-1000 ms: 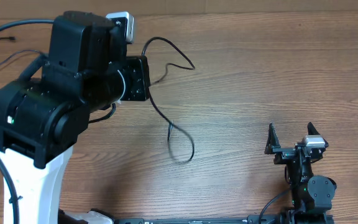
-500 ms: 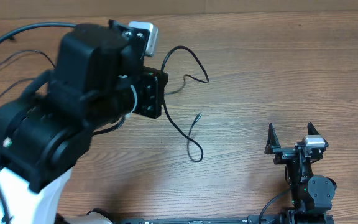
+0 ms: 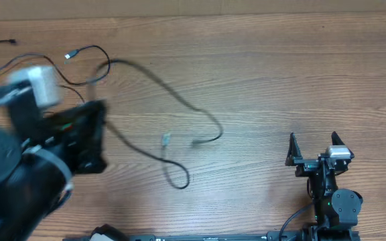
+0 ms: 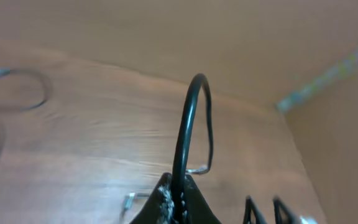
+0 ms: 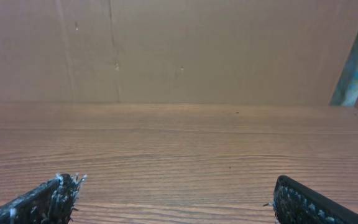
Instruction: Untangle cables
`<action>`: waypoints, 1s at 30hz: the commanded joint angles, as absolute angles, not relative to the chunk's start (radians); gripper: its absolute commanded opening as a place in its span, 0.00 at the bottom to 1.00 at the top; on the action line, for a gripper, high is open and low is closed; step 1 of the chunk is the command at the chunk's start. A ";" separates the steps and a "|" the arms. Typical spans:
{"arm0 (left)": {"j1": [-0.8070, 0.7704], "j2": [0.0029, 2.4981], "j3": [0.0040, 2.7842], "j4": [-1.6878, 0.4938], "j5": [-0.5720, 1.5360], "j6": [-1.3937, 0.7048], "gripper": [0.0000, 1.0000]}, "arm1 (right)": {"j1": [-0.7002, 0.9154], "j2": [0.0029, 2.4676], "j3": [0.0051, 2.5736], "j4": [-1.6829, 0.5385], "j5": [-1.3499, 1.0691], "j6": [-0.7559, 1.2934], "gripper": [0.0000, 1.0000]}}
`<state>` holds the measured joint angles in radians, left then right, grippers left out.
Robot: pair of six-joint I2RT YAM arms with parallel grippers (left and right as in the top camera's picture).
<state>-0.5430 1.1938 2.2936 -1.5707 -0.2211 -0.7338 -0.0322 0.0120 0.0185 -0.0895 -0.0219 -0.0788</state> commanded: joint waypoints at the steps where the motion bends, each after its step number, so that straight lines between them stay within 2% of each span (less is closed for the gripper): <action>1: -0.543 1.150 2.303 -1.619 -0.438 -1.072 0.04 | -0.033 0.003 0.008 -0.084 -0.023 -0.076 1.00; 4: -0.543 1.115 2.302 -1.689 -0.525 -1.217 0.04 | -0.033 0.003 0.008 -0.084 -0.023 -0.076 1.00; 18: -0.543 1.100 2.299 -1.686 -0.569 -1.243 0.04 | -0.033 0.003 0.008 -0.084 -0.023 -0.076 1.00; 27: -0.543 1.167 2.299 -1.647 -0.446 -1.171 0.04 | -0.033 0.003 0.008 -0.084 -0.023 -0.076 1.00; 30: -0.543 1.186 2.299 -1.622 -0.390 -1.069 0.04 | -0.033 0.003 0.008 -0.084 -0.023 -0.076 1.00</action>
<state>-0.5430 1.1625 2.2944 -1.6413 -0.4606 -1.1786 -0.0319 0.0120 0.0185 -0.0898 -0.0223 -0.0788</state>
